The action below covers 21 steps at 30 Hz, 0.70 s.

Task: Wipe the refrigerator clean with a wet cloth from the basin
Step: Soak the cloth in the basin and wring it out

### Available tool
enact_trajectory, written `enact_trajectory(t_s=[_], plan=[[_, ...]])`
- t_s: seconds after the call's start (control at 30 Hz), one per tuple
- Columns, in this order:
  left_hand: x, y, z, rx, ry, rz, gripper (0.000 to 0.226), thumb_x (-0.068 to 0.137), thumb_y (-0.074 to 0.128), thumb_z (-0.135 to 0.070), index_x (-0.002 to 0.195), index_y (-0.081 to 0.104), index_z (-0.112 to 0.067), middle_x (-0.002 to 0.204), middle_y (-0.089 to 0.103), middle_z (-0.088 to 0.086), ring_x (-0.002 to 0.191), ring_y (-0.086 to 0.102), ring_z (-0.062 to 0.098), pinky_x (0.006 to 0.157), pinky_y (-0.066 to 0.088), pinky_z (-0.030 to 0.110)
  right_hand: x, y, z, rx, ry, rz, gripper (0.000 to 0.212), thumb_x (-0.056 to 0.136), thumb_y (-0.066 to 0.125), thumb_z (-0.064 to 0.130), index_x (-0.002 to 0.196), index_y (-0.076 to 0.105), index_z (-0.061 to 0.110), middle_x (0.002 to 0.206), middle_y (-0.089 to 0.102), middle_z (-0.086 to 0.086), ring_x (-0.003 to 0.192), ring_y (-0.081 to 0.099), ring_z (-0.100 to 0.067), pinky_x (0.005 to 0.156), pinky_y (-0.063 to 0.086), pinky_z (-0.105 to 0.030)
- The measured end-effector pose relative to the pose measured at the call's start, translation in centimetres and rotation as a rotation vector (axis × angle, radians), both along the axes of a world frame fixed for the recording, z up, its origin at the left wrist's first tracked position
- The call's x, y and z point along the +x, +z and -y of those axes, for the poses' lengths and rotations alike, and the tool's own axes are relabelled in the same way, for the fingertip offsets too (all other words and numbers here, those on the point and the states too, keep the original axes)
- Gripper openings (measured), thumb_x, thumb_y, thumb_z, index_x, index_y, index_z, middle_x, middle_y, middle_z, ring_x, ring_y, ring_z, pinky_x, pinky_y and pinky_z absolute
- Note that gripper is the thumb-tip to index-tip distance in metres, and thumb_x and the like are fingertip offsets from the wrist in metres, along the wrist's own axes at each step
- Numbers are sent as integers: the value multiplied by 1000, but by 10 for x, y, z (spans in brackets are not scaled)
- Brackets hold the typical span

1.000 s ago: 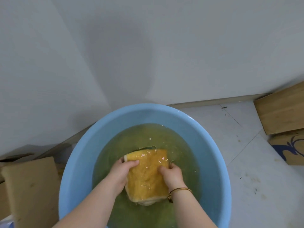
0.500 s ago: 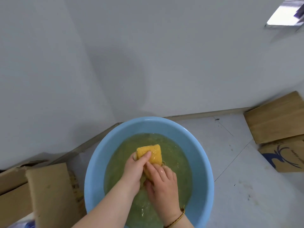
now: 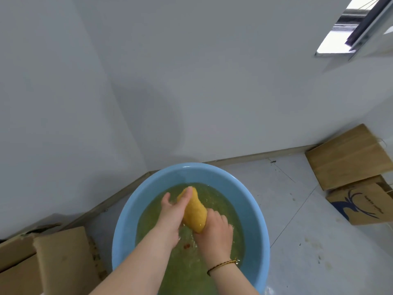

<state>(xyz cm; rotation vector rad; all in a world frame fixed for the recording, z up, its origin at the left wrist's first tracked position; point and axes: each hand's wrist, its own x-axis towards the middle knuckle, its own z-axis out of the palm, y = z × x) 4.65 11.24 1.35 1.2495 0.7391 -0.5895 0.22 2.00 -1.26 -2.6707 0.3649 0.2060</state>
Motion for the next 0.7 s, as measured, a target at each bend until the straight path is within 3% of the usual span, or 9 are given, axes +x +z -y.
enact_trajectory(t_s=[0.07,0.1,0.2,0.3,0.37,0.43,0.57,0.63,0.7], plan=[[-2,-6,3,14,8,-22,100,67,73,-40,145,12,-23,146,32,10,129,37,29,108,29,50,-3,-11,2,-173,101,235,53,26,85,22,72,60,23,62,57,7,62,55,-18,62,39,-27],[-1,-10,1,31,14,-49,101,64,77,-35,144,17,-20,142,37,11,126,41,30,106,32,50,-5,-15,-1,-167,169,324,61,20,84,18,74,57,22,60,54,6,63,50,-18,66,37,-26],[10,-15,-3,-55,112,-109,80,63,77,-24,133,41,-13,123,54,14,106,54,31,92,44,44,-9,-21,-11,-5,253,376,79,27,83,8,97,47,17,77,54,1,75,42,-15,75,40,-29],[14,-10,-1,-197,169,-44,36,81,64,-19,116,55,-17,104,60,9,89,57,25,78,48,41,-8,-13,-13,280,15,254,90,57,76,-2,130,33,27,111,56,-5,91,60,-19,73,51,-25],[16,-4,2,-211,145,17,20,83,59,-27,101,61,-18,96,60,6,86,58,22,67,49,38,-1,-1,-15,541,-171,26,79,81,59,3,141,17,32,128,46,2,109,54,-15,84,48,-24],[20,-1,4,-207,74,47,20,84,54,-36,89,62,-18,85,62,5,78,60,19,61,48,33,8,-2,-10,654,-218,-54,65,86,54,10,142,25,28,113,53,9,99,56,-9,79,46,-15],[27,-2,2,-243,14,24,38,79,53,-45,62,53,-11,41,48,-1,38,49,11,51,44,25,22,-2,0,560,122,-162,40,90,51,8,130,44,6,91,49,16,80,47,5,70,38,-2],[29,-3,0,-292,-35,9,46,66,53,-54,52,50,-10,36,41,2,34,43,13,50,39,25,26,-2,5,607,190,-259,40,85,58,4,124,49,2,78,41,21,68,42,7,60,35,1],[29,-5,-4,-314,-114,-10,57,66,45,-61,46,51,-7,34,39,4,34,42,15,52,39,26,28,-1,8,557,299,-333,38,85,58,4,122,51,1,78,46,18,67,42,4,63,37,-2]])
